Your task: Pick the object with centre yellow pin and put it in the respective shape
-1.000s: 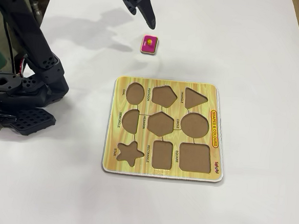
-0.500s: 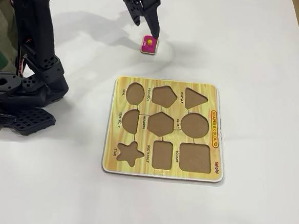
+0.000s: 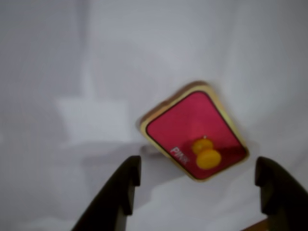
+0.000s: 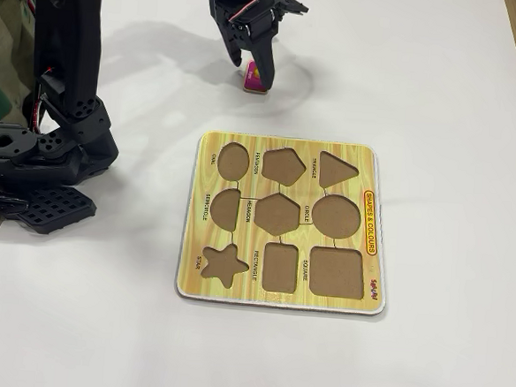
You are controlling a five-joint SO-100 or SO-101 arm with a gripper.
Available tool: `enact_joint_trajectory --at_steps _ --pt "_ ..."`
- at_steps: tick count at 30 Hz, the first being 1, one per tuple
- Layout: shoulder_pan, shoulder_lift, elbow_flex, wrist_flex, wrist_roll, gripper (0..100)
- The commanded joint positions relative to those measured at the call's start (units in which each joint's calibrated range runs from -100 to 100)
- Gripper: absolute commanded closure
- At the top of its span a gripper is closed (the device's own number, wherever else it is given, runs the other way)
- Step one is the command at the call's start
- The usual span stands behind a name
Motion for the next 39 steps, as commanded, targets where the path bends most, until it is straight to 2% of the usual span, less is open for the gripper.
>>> enact_joint_trajectory --at_steps 1,39 --pt "-0.11 -1.04 -2.88 -2.67 0.21 73" --pt "0.57 1.81 -1.89 -3.1 0.21 74"
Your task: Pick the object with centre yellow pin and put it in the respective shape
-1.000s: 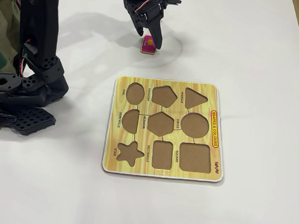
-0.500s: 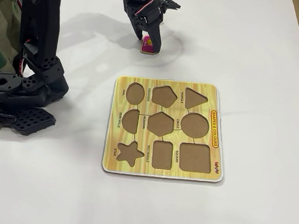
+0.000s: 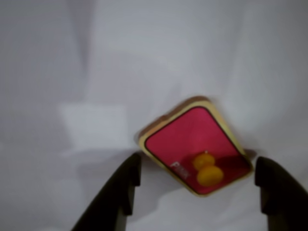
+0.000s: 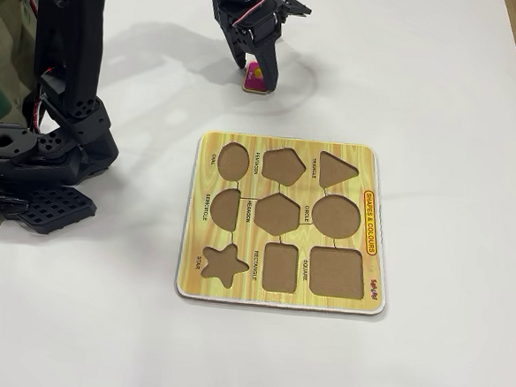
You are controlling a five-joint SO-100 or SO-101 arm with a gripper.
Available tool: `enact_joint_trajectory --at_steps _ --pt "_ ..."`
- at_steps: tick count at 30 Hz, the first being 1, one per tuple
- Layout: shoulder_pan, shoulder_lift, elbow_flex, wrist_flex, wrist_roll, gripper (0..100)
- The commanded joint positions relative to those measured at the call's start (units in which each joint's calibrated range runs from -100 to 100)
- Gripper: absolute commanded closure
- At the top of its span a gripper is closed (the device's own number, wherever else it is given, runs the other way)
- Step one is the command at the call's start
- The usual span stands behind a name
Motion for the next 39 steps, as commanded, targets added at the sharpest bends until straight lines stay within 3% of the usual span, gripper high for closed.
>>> enact_joint_trajectory --at_steps 1,39 --pt "0.57 -0.68 -1.71 -0.45 0.27 74" --pt "1.84 -7.29 3.69 -2.61 0.21 74"
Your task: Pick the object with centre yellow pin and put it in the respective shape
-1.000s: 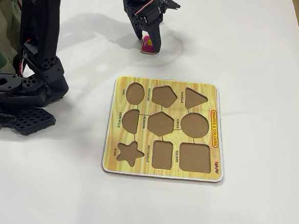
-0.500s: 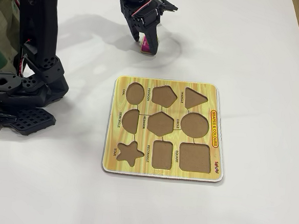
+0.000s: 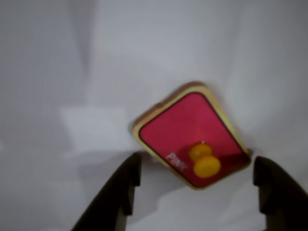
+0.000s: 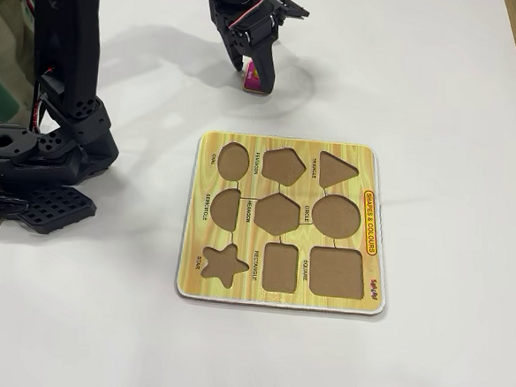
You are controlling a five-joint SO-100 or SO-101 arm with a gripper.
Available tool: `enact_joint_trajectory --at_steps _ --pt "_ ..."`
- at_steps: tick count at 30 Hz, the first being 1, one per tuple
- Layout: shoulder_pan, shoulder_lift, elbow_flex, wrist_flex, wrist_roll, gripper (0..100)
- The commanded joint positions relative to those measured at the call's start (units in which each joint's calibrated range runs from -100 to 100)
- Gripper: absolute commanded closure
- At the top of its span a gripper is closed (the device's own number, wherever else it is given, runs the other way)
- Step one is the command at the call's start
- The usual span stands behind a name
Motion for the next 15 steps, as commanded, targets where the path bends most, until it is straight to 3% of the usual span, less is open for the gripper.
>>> enact_joint_trajectory --at_steps 1,15 --pt "1.1 -3.68 -0.81 -1.07 0.21 74" --pt "1.1 -3.68 -1.17 -1.07 0.27 74"
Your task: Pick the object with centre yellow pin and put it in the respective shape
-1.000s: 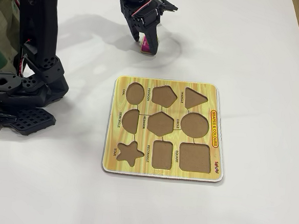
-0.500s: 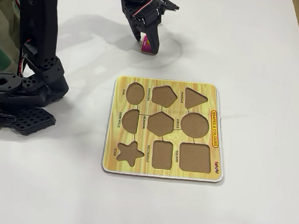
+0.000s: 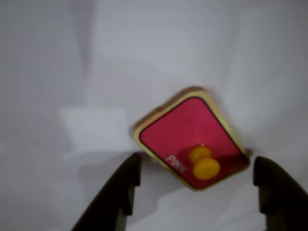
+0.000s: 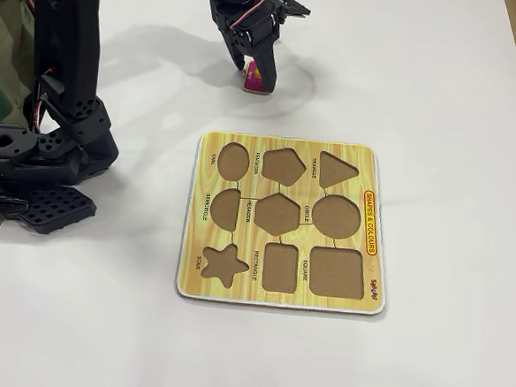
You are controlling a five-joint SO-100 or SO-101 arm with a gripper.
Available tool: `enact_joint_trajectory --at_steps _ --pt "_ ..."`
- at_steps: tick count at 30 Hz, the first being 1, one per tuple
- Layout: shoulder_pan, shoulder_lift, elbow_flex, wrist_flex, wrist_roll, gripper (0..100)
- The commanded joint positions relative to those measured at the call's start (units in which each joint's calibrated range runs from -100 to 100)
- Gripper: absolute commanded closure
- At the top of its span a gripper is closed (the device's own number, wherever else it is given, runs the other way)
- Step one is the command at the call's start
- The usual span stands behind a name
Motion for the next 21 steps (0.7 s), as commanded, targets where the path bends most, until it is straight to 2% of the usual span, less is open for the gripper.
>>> enact_joint_trajectory --at_steps 1,16,21 --pt "1.1 -3.77 -1.26 -0.64 0.11 74" --pt "1.1 -3.77 -1.26 -0.72 0.11 74" --pt "1.49 -5.19 -0.27 -4.61 1.42 74"
